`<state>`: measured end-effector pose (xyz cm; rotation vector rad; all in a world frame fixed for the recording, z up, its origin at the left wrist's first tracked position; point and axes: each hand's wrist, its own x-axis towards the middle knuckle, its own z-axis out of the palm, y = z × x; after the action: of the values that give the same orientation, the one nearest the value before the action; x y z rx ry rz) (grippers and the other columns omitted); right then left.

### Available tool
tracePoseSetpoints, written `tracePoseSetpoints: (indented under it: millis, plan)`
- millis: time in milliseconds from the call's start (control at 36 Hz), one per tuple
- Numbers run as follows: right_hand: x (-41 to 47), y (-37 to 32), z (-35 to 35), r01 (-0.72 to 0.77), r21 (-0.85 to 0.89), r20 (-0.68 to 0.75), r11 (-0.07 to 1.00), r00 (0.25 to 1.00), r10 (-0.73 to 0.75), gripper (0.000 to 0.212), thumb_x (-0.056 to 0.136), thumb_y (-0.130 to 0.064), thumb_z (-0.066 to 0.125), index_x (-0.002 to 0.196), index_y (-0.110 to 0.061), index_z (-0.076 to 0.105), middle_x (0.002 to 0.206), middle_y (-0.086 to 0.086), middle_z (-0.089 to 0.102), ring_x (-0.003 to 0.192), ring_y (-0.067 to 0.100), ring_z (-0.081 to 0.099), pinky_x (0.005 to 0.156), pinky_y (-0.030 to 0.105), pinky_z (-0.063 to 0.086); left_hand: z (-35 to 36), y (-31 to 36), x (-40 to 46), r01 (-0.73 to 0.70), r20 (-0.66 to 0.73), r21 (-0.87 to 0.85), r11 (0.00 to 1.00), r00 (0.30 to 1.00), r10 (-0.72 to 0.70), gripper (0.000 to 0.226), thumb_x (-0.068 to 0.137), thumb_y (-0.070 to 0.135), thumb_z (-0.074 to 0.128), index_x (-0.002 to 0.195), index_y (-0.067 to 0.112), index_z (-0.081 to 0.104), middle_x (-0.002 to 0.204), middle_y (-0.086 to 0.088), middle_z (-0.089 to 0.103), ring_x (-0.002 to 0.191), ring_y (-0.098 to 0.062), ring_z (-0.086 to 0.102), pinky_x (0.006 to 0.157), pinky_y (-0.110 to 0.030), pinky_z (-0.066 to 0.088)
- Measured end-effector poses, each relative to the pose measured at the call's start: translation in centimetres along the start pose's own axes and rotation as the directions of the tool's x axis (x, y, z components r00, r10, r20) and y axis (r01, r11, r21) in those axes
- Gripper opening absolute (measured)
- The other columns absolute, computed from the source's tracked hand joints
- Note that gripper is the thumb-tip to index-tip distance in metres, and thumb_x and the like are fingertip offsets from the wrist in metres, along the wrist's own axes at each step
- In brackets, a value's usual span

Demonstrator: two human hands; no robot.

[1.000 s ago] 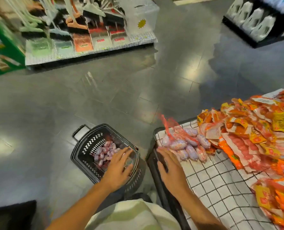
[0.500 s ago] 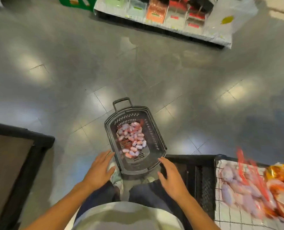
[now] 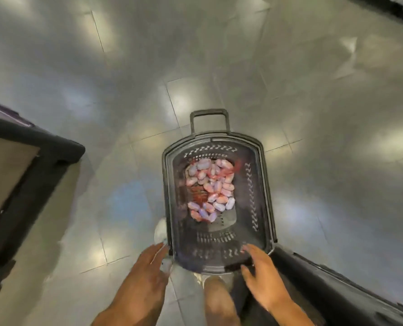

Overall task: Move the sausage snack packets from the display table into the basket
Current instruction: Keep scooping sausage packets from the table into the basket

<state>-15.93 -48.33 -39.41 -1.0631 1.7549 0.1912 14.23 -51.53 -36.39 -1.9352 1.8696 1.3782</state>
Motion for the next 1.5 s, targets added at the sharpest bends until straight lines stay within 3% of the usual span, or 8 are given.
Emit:
tracePoseSetpoints:
  millis: [250,500,611,778,917,1167,1306,1500]
  plan:
    - [17.3,5.3,6.5,0.009,-0.04,0.082,0.999,0.997,-0.006,0.056,0.1,-0.019,0.057,0.153,-0.015,0.039,0.158,0.003,0.04,0.147,0.019,0.034,0.122,0.025,0.024,14.0,-1.4,14.8,-0.072,0.249,0.086,0.994,0.967,0.048,0.058,0.103,0.035,0.049,0.156,0.022,0.03,0.162,0.005,0.027,0.15,-0.012,0.021,0.119,-0.014,0.005]
    - [28.0,9.2,13.0,-0.055,0.055,0.075,0.997,0.996,0.051,0.051,0.098,-0.013,0.058,0.148,-0.018,0.047,0.152,-0.001,0.046,0.143,0.019,0.038,0.119,0.033,0.032,23.2,-6.4,31.5,0.048,0.345,0.069,0.996,0.936,-0.069,0.036,0.097,0.016,0.057,0.132,0.009,0.059,0.135,-0.014,0.059,0.129,-0.03,0.051,0.109,-0.031,0.037]
    - [31.2,11.0,15.1,-0.037,0.067,0.098,0.997,0.995,0.031,0.05,0.099,-0.016,0.057,0.148,-0.02,0.046,0.154,-0.001,0.042,0.144,0.016,0.036,0.119,0.032,0.031,26.0,-8.7,37.4,0.242,0.209,-0.002,0.97,0.949,-0.237,0.029,0.094,0.015,0.057,0.12,0.008,0.065,0.118,-0.019,0.065,0.115,-0.036,0.059,0.1,-0.041,0.048]
    - [34.7,12.6,16.8,-0.064,0.096,0.05,0.993,0.997,0.059,0.049,0.097,-0.016,0.056,0.146,-0.019,0.05,0.146,0.002,0.05,0.134,0.021,0.049,0.112,0.034,0.04,29.9,-9.9,41.3,0.372,0.001,0.004,0.928,0.928,-0.372,0.054,0.095,0.028,0.057,0.144,0.008,0.044,0.149,-0.022,0.039,0.139,-0.038,0.032,0.115,-0.037,0.021]
    - [36.5,13.0,17.3,-0.103,0.137,0.021,0.985,0.995,0.101,0.051,0.094,-0.02,0.059,0.142,-0.031,0.05,0.145,-0.007,0.05,0.133,0.013,0.046,0.108,0.026,0.037,31.2,-10.5,42.0,0.308,-0.145,-0.191,0.932,0.93,-0.337,0.01,0.092,0.015,0.064,0.101,0.012,0.068,0.111,-0.006,0.064,0.116,-0.027,0.055,0.088,-0.013,0.035]
    - [36.2,12.3,15.8,-0.075,0.285,0.0,0.956,0.997,0.079,0.043,0.098,-0.02,0.058,0.139,-0.031,0.053,0.138,-0.005,0.058,0.126,0.013,0.054,0.109,0.033,0.044,29.3,-9.3,41.0,0.384,0.037,-0.577,0.72,0.894,-0.447,0.012,0.103,0.008,0.051,0.096,0.017,0.052,0.094,-0.004,0.075,0.079,-0.018,0.068,0.074,-0.038,0.055]
    - [37.1,11.3,14.7,-0.016,0.297,-0.088,0.955,0.995,0.044,0.042,0.1,-0.019,0.058,0.141,-0.025,0.053,0.136,-0.003,0.059,0.124,0.013,0.055,0.107,0.04,0.048,28.6,-8.4,39.1,0.338,0.043,-0.705,0.624,0.898,-0.437,0.013,0.104,0.003,0.048,0.095,0.012,0.049,0.08,-0.007,0.072,0.052,-0.012,0.065,0.041,-0.024,0.05]
    - [39.3,8.9,14.2,0.147,0.274,-0.276,0.95,0.959,-0.068,0.037,0.099,-0.014,0.062,0.135,-0.013,0.059,0.13,0.002,0.061,0.121,0.014,0.055,0.104,0.035,0.051,28.7,-9.7,35.6,0.282,-0.156,-0.604,0.746,0.876,-0.457,0.019,0.101,0.006,0.051,0.088,0.021,0.05,0.079,-0.006,0.068,0.076,-0.023,0.067,0.075,-0.044,0.057]
